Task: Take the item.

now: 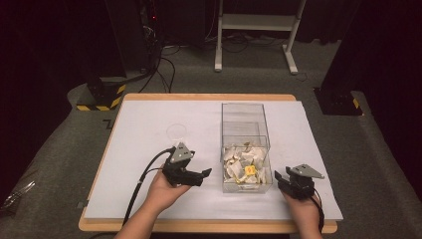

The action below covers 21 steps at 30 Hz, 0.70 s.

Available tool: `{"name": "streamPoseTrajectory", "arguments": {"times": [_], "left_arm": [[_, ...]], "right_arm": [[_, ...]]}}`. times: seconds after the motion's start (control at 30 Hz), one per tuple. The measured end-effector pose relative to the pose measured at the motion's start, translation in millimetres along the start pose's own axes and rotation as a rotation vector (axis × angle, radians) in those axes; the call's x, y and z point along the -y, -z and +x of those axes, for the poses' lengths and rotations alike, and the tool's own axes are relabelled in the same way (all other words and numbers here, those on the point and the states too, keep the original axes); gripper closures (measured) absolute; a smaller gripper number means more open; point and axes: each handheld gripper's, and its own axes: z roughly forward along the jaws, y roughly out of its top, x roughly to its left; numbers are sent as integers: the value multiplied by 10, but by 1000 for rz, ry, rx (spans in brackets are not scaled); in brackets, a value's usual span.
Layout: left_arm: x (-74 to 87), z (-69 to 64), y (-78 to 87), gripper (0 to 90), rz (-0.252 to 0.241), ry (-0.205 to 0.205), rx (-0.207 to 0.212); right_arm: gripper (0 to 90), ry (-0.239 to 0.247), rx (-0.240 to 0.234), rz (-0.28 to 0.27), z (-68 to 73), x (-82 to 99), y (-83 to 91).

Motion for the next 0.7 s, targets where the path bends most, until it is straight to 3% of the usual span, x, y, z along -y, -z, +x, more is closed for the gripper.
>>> {"name": "streamPoseTrajectory", "arguments": {"times": [0.2,0.7], "left_arm": [[-101,-43,-8,156,-3,-10,22],[-235,-196,-106,168,-23,-23,61]], "right_arm": [[500,-19,-3,-1,-15,5,1],[488,-5,-8,9,-2,5,-10]]}}
